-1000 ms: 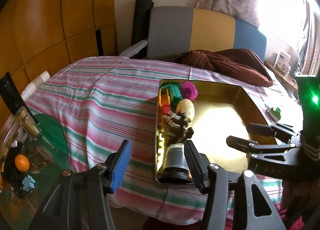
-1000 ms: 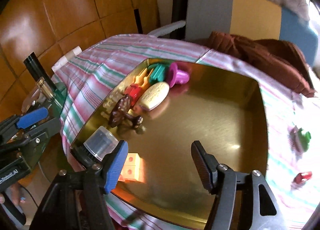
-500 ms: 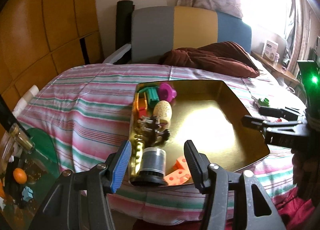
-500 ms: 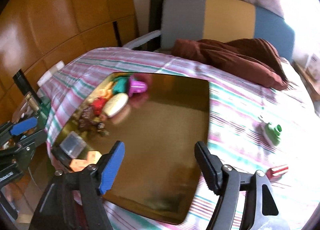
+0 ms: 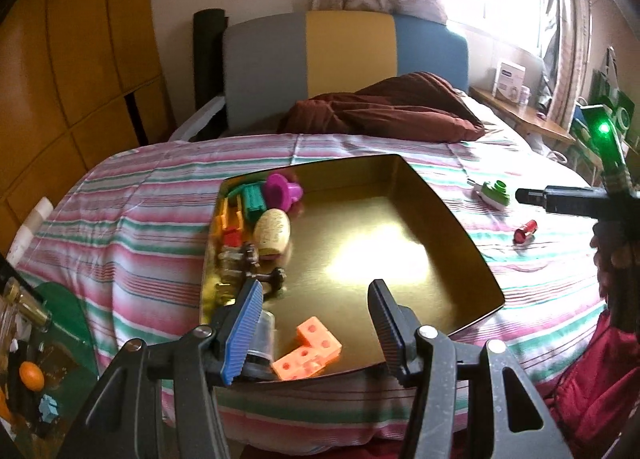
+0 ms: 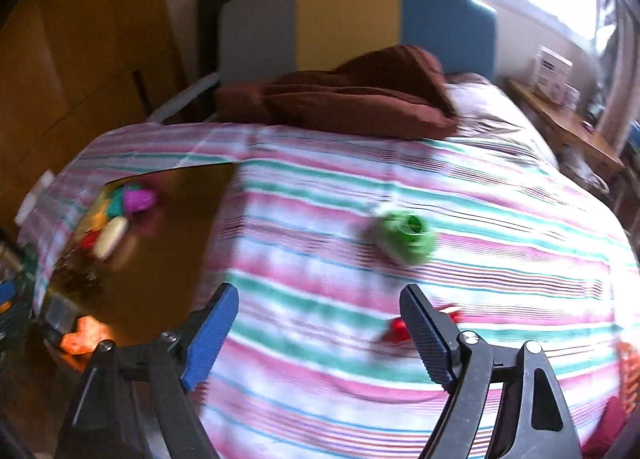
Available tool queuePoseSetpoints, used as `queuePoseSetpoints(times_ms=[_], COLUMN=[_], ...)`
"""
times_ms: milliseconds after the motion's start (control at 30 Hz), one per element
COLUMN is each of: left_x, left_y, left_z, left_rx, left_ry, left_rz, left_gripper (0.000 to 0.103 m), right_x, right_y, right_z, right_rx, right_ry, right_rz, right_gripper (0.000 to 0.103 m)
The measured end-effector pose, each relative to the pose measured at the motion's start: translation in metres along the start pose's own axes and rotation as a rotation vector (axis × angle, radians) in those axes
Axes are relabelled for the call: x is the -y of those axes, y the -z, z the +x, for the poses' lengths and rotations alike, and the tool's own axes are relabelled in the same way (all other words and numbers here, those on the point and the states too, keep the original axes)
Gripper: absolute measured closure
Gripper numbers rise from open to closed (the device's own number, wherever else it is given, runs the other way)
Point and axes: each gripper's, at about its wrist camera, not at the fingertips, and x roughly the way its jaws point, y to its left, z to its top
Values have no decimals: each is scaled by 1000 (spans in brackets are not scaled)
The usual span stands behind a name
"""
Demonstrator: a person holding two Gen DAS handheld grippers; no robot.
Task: Organize rigid objects
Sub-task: 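Move both tools back toward the green plug and red cylinder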
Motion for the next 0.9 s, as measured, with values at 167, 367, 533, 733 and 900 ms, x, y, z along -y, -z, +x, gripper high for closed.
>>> queuePoseSetpoints(times_ms=[167, 367, 533, 733, 900], left_x=[14, 32, 43, 58, 71], left_y=[-2, -5, -7, -9, -8], left_z=[1, 6, 9, 15, 18], left_rx=[-3, -19, -25, -40, -45], left_ry=[17, 11, 30, 30, 22], left_rz=[31, 82, 95, 126, 173], left_gripper=[48, 48, 48, 48, 48], right_x=[56, 120, 142, 149, 149], right_y=[-5, 22, 20, 22, 24], right_z=[9, 30, 26, 30, 31], right_rx=[4, -46, -30, -64, -78], right_ry=[104, 195, 179, 192, 199], right_rz=[73, 246, 348, 373, 392], right_gripper=[19, 19, 18, 15, 12])
